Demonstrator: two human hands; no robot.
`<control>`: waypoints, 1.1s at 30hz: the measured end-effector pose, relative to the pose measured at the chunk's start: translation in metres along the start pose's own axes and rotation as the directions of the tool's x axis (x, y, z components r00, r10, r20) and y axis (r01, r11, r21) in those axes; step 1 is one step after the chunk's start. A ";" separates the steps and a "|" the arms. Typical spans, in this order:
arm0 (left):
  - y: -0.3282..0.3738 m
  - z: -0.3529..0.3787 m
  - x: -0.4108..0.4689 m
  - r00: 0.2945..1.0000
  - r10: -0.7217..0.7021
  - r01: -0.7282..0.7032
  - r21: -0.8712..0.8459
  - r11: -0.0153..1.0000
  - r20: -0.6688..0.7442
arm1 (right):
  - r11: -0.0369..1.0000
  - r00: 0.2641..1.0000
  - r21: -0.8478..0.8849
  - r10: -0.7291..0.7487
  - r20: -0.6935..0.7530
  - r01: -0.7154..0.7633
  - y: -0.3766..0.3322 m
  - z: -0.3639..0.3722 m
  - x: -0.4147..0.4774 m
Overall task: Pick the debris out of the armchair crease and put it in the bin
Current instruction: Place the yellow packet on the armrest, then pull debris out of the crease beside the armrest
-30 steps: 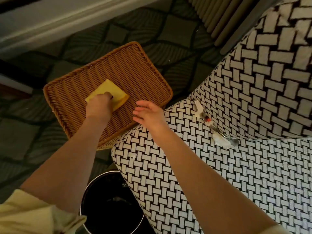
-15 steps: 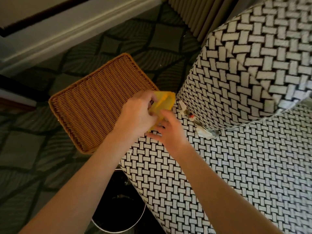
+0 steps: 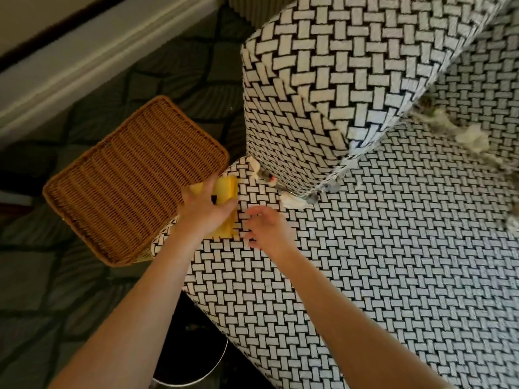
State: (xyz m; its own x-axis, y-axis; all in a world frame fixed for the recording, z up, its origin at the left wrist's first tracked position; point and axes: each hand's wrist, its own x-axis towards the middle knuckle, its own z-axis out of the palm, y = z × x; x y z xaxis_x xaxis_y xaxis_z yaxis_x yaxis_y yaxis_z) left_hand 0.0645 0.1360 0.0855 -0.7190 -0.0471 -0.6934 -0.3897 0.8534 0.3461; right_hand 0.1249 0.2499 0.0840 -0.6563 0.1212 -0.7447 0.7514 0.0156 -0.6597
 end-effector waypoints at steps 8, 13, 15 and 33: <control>0.022 0.016 -0.025 1.000 -0.003 0.004 0.278 0.961 -0.006 | 0.984 0.991 -0.126 -0.134 -0.024 0.130 0.013 -0.013 -0.005; 0.054 0.024 -0.021 0.861 0.482 -0.382 0.419 0.824 -0.163 | 0.882 0.973 -0.425 -0.229 -0.007 0.205 0.017 -0.044 -0.011; 0.068 0.034 -0.014 0.806 0.584 -0.524 0.337 0.782 -0.100 | 0.788 0.910 -0.548 -0.399 -0.109 0.280 0.017 -0.053 -0.010; 0.081 0.059 0.010 0.863 0.490 -0.417 0.374 0.829 -0.124 | 0.239 0.867 -0.962 -0.497 -0.007 0.129 0.007 -0.069 0.016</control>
State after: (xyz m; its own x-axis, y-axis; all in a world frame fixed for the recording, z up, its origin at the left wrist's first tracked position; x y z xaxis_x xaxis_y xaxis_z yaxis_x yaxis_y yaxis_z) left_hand 0.0595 0.2357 0.0690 -0.8829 0.3133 -0.3499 0.1920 0.9207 0.3398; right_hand 0.1246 0.3203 0.0742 -0.9426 0.1045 -0.3171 0.1605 0.9746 -0.1562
